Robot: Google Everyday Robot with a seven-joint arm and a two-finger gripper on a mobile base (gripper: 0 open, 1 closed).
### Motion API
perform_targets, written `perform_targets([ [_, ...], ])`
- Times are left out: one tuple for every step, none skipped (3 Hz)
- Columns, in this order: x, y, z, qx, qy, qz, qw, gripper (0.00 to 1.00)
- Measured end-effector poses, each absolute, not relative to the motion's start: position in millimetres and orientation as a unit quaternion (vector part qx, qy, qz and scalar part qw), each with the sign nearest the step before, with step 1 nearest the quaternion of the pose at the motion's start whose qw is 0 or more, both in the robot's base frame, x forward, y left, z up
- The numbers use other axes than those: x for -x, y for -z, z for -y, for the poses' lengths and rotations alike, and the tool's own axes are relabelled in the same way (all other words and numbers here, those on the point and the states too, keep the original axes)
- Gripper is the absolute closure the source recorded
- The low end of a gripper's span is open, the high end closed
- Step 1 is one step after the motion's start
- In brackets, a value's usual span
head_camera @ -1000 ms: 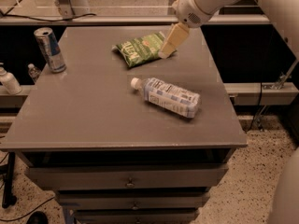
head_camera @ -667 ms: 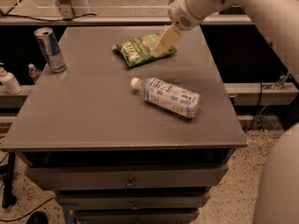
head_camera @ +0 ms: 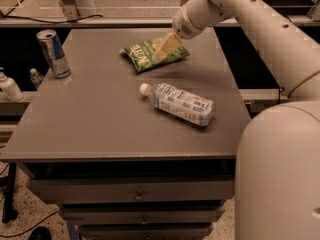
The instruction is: Move green jalapeno chip bag near redbull can
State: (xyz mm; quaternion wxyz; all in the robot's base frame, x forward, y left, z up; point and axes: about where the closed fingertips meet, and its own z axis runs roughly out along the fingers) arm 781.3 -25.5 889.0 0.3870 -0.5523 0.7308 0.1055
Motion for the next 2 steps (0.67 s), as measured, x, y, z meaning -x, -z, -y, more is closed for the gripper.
perform_targets([
  [-789,-871,21,0.542,-0.130,-0.739,0.379,0.00],
  [-793,-861,17,0.539,-0.143,-0.741,0.375,0.17],
])
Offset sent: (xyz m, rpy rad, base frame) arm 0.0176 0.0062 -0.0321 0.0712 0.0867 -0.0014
